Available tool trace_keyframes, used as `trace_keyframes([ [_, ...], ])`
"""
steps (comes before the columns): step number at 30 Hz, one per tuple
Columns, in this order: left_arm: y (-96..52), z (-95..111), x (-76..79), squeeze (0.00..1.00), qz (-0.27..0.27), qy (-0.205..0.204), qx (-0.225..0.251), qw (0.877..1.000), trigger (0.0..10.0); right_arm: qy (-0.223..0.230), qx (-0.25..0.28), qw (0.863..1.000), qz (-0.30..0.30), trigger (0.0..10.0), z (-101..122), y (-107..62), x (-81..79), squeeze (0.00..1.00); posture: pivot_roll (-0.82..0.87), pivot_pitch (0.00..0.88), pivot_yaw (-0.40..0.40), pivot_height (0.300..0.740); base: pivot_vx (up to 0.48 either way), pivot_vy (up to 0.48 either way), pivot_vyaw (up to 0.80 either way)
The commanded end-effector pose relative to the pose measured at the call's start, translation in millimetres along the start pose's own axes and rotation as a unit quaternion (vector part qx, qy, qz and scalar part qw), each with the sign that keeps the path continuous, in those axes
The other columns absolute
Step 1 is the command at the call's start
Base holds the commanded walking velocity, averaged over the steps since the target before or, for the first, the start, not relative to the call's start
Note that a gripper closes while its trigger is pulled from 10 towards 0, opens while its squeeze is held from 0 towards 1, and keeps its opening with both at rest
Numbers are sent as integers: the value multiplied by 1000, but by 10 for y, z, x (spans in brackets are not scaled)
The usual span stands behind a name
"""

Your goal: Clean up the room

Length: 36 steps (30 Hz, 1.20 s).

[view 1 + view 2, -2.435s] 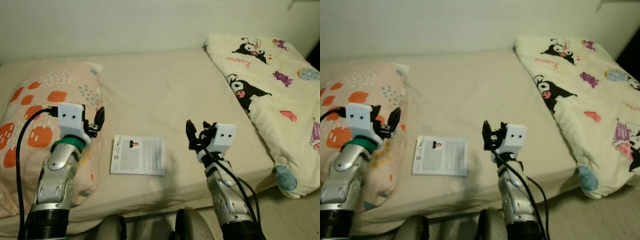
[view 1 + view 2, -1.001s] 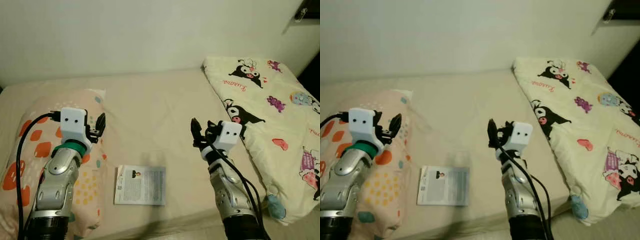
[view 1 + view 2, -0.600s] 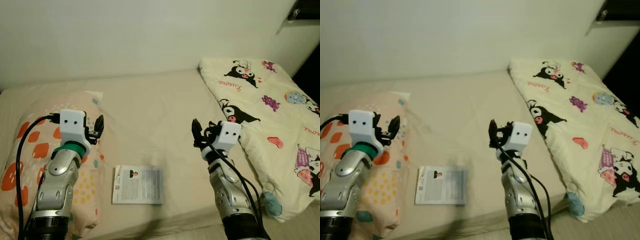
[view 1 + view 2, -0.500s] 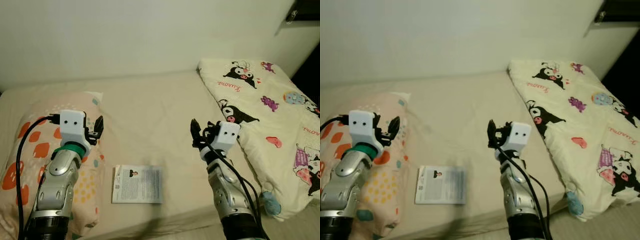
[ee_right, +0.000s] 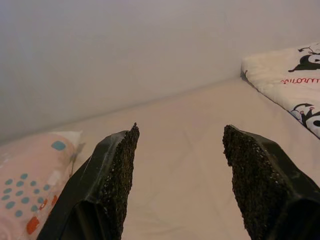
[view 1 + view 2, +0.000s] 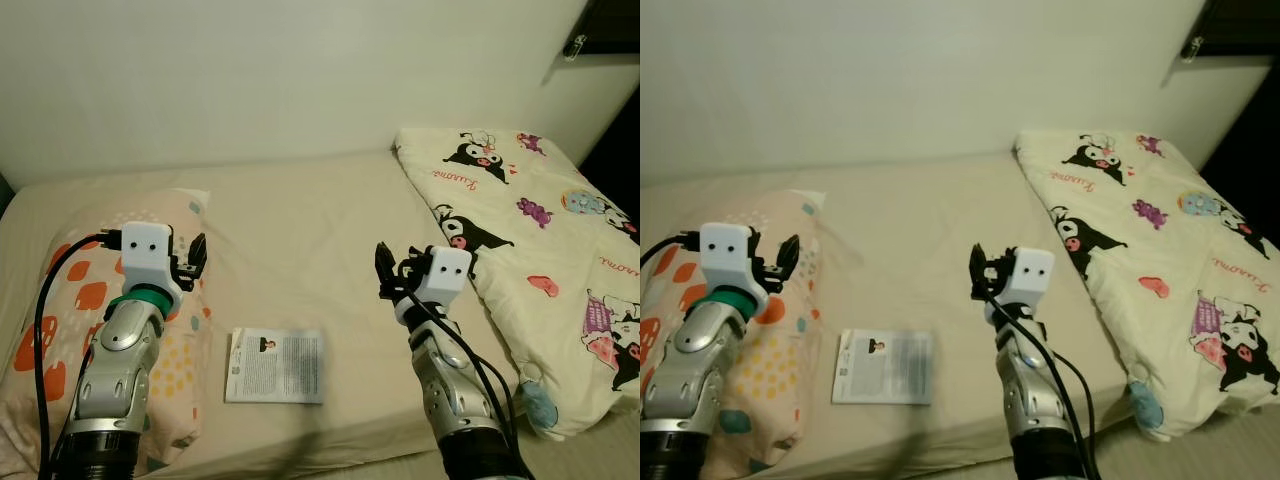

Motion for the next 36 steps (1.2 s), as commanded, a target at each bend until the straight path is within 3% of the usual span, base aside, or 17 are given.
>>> trace_keyframes([
  [1, 17, -33, 19, 0, 0, 6, -5, 1000, 10000, -2, -1, 1000, -1, 10000, -16, 1, 8, 0, 91, 0, 5, 740, 0, 0, 0],
  [36, 25, -40, 10, 0, 4, 11, -3, 1000, 10000, -8, -1, 1000, 8, 10000, -14, 29, -6, 0, 97, 0, -3, 740, 0, 0, 0],
])
Point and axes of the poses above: a point about 5 cm out from each wrist's last joint towards the gripper, its own y axis pointing out of the wrist towards the gripper, its own z axis along the axis of the wrist's last joint, x = y × z, the point moved 1 cm from there along y, pointing out of the wrist towards the gripper, and after that the axes turned 9 degrees about -y, right-handed, at the moved point
